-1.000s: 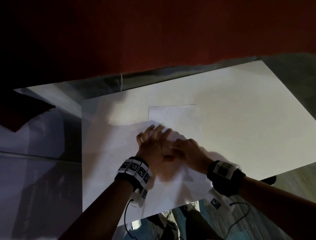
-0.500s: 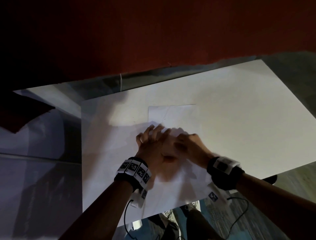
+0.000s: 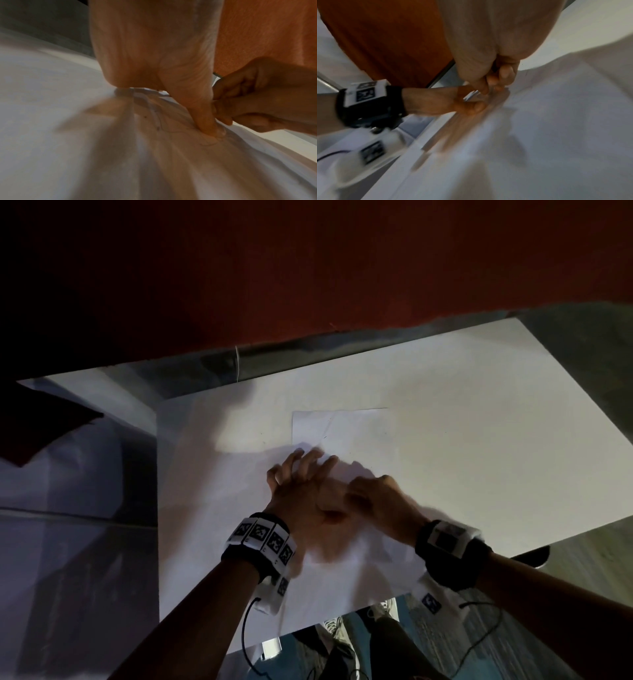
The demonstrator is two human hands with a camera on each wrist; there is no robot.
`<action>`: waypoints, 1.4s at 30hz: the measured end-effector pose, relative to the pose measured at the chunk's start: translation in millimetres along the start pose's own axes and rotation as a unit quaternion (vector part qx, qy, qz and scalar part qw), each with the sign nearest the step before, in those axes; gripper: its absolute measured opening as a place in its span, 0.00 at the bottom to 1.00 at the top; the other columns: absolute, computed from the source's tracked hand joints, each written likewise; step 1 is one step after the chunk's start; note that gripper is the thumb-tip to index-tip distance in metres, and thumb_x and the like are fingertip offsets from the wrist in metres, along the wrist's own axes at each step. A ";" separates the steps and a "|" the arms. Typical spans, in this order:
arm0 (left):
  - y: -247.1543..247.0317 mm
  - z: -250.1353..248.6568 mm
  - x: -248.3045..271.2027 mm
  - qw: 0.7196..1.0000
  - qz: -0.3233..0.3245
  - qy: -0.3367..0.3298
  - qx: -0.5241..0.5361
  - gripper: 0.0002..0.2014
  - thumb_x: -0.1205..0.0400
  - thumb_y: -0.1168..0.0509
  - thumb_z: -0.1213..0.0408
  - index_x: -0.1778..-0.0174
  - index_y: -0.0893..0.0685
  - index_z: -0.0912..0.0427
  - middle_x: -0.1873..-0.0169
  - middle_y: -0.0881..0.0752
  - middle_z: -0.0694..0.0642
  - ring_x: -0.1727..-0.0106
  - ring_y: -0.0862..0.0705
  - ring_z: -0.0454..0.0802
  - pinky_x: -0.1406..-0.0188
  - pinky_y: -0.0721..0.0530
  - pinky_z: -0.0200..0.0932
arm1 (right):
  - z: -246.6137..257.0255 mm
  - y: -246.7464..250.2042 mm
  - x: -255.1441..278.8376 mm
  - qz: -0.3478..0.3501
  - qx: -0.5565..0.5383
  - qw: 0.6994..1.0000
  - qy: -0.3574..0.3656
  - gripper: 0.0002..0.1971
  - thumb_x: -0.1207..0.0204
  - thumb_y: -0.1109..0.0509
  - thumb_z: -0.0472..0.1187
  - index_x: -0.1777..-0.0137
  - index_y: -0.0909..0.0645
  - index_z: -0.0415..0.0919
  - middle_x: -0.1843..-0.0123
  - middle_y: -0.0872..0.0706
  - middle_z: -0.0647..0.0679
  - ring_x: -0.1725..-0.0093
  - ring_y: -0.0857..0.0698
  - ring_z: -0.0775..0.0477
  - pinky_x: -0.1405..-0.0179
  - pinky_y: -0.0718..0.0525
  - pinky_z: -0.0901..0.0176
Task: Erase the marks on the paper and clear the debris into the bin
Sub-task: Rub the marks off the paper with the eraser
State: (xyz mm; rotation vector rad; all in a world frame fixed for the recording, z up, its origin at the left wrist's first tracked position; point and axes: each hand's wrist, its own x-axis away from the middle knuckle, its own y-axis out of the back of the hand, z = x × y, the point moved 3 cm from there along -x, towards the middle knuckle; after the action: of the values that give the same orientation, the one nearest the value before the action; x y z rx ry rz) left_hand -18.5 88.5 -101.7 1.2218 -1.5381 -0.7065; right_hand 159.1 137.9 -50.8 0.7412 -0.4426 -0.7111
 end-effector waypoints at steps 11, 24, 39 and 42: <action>4.9 -2.8 3.5 1.000 0.017 0.000 0.004 0.60 0.33 0.30 0.25 0.11 0.57 0.36 0.12 0.61 0.42 0.12 0.68 0.57 0.14 0.51 0.66 | -13.2 1.7 -7.1 -0.026 -0.025 0.998 -0.045 0.04 0.21 0.34 0.42 0.56 0.18 0.49 0.61 0.19 0.51 0.60 0.22 0.48 0.56 0.24 0.57; 7.9 -4.7 3.8 1.000 0.017 -0.005 -0.001 0.59 0.31 0.28 0.27 0.11 0.55 0.37 0.13 0.61 0.42 0.12 0.67 0.57 0.14 0.51 0.67 | -13.5 13.8 3.2 -0.083 -0.017 0.995 -0.050 0.15 0.19 0.33 0.41 0.68 0.24 0.46 0.73 0.22 0.54 0.75 0.27 0.58 0.72 0.29 0.66; 4.8 -2.4 1.7 1.000 0.012 -0.007 -0.011 0.59 0.36 0.36 0.21 0.13 0.57 0.33 0.13 0.61 0.42 0.12 0.67 0.58 0.19 0.51 0.69 | -7.9 4.1 -3.7 -0.016 0.000 0.999 -0.033 0.05 0.20 0.32 0.41 0.54 0.16 0.42 0.60 0.15 0.47 0.59 0.17 0.45 0.60 0.25 0.60; 2.8 -3.3 3.4 1.000 0.008 0.002 -0.017 0.60 0.40 0.43 0.18 0.13 0.58 0.33 0.13 0.61 0.41 0.11 0.65 0.57 0.17 0.49 0.69 | -2.3 -2.6 -4.2 -0.046 -0.048 0.997 -0.029 0.06 0.23 0.33 0.44 0.60 0.19 0.45 0.66 0.19 0.50 0.66 0.23 0.47 0.68 0.29 0.61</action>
State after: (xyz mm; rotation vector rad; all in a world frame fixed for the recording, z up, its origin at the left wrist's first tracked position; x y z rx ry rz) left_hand -16.3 86.6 -97.0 1.1840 -1.5244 -0.7167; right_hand 156.4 140.6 -54.7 0.6546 -0.4262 -0.8366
